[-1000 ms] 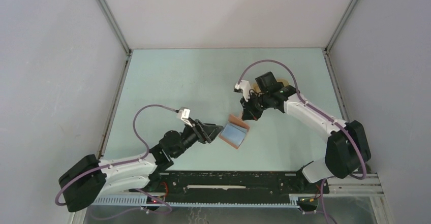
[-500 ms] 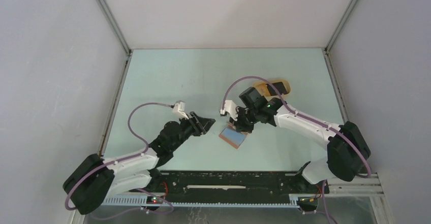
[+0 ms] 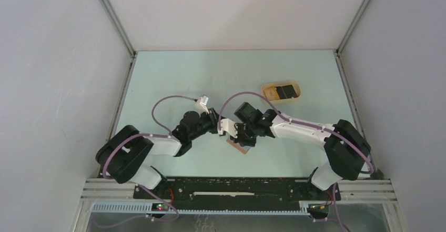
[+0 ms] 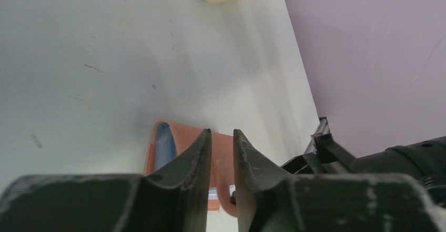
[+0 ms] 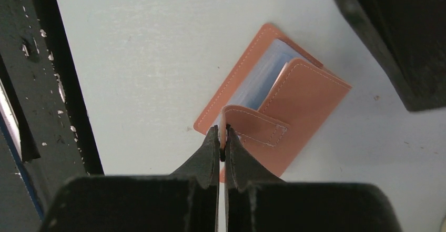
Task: Put the credit cards into the card holder
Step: Close the card holder at the center of the board.
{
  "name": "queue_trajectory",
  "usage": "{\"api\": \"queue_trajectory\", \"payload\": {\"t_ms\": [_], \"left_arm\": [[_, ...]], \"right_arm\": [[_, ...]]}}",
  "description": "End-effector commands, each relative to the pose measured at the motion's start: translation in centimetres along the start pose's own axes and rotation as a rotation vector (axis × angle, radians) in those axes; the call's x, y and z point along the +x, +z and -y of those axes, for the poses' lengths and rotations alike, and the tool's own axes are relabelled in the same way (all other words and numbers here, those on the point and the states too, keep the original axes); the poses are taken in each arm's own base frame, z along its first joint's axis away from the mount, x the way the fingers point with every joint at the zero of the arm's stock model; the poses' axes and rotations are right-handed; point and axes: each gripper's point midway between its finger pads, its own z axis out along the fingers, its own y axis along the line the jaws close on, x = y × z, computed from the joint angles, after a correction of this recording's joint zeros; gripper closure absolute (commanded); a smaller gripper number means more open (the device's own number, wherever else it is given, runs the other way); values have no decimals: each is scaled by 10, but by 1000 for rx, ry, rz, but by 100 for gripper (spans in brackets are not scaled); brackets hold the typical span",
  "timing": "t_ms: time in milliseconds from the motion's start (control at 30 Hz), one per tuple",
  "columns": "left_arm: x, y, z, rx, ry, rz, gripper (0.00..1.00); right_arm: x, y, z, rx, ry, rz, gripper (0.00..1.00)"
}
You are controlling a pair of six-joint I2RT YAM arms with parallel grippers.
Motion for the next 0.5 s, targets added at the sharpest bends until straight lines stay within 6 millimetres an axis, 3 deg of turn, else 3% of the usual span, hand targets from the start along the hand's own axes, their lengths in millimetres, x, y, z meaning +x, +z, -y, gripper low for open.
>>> {"api": "queue_trajectory", "payload": {"t_ms": [0, 267, 467], "left_arm": [[-9, 13, 37, 167, 9, -34, 77], [12, 16, 44, 279, -75, -105, 89], [33, 22, 31, 255, -132, -163, 94]], "right_arm": [[7, 9, 3, 33, -47, -48, 100], [11, 20, 3, 59, -71, -92, 100], [13, 23, 3, 65, -84, -112, 100]]}}
